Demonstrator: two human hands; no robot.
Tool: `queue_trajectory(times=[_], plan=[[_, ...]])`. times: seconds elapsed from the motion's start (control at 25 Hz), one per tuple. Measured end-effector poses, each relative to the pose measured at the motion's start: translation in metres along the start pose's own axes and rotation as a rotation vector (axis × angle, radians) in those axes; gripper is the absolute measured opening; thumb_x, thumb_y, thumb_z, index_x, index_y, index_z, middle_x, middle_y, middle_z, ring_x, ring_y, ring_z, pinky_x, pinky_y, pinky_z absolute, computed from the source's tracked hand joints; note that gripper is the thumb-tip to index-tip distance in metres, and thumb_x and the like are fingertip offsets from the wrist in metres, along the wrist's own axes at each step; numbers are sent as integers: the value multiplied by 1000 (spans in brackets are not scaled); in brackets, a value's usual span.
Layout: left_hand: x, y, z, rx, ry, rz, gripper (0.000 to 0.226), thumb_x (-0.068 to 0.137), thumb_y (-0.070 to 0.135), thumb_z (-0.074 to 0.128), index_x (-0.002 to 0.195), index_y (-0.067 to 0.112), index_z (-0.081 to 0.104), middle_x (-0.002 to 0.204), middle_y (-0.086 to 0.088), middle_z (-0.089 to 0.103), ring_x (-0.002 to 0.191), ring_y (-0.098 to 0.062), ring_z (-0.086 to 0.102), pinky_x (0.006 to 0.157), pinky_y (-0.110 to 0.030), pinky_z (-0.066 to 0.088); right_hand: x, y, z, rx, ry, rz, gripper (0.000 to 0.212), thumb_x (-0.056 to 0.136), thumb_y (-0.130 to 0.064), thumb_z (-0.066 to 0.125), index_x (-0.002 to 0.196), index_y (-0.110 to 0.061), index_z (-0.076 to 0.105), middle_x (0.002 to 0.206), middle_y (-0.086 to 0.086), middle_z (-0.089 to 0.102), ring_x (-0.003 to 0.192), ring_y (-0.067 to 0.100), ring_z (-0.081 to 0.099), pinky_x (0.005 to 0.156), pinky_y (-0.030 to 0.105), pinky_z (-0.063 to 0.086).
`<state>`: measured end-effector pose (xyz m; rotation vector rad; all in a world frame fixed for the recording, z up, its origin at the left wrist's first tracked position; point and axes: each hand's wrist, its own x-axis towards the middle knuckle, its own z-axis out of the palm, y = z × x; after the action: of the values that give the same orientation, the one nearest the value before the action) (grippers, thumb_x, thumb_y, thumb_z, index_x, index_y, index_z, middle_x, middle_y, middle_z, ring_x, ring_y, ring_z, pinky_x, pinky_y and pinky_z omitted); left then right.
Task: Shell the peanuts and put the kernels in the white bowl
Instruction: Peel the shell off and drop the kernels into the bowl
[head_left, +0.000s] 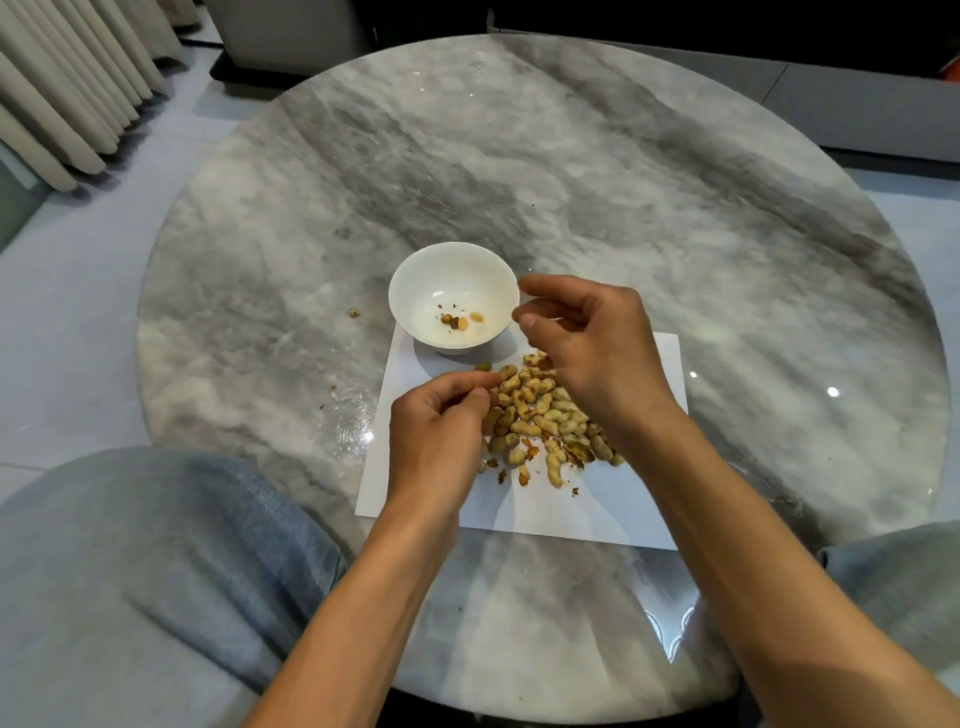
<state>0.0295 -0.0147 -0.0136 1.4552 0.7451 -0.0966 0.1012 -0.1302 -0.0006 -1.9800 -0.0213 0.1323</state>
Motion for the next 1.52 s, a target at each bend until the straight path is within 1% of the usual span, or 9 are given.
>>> queue_trajectory(times=[0.12,0.2,0.4,0.6,0.92,1.08,1.24,1.36,1.52], plan=[[0,0,-10,139,-29,68,21,94,12,61,92,26,76,93,9,74,87,-8,69,69,-20,50,-36,18,-23,-88,60,50,21,90,-16,71,109,-24,76,89,-13,73,80,0,67,74,26,57],[-2,2,-20,405,-40,199,16,94,19,63,97,28,75,93,12,72,89,-9,67,77,-26,51,-67,35,-34,-154,27,132,16,88,-19,73,100,-27,77,88,-14,73,72,-2,63,70,28,52],[-18,-1,-47,858,-10,297,14,94,24,62,100,33,71,91,15,67,80,-13,64,75,-30,48,-100,52,-14,-356,-63,69,21,88,-23,72,107,-32,75,85,-18,67,68,0,55,67,24,43],[-13,-9,-40,862,18,287,14,92,25,64,102,30,72,94,11,70,87,-18,66,78,-31,48,-80,56,25,-554,-42,-217,17,85,-17,71,102,-18,74,90,1,65,81,24,62,62,32,47],[-6,-18,-23,855,-18,296,11,90,30,66,99,30,71,93,11,71,87,-17,66,78,-32,53,-69,71,33,-740,-2,-252,10,86,-16,68,96,-13,71,95,6,60,87,29,57,58,29,39],[-4,-15,-22,651,-33,340,12,89,22,70,98,28,75,90,11,73,79,-10,66,75,-29,54,-70,58,21,-446,-30,-154,6,95,-16,63,97,-17,69,91,-3,63,87,15,58,67,27,40],[-10,-7,-12,239,-260,302,21,87,10,73,94,30,78,86,11,76,75,-3,66,68,-18,53,-77,30,-18,77,-141,74,19,100,-13,56,93,-19,72,78,-7,70,67,3,59,63,20,46],[-14,-7,-8,162,-338,357,25,85,9,76,96,32,78,83,6,75,72,-9,65,66,-23,56,-80,21,-34,154,-226,139,28,101,-10,52,86,-21,73,72,-7,66,60,5,51,60,20,44],[-16,-7,-7,145,-321,389,18,81,11,79,90,27,80,85,7,77,76,-12,69,65,-25,58,-78,19,-40,242,-194,175,19,96,-9,61,91,-18,77,74,-5,69,62,4,55,62,17,47]])
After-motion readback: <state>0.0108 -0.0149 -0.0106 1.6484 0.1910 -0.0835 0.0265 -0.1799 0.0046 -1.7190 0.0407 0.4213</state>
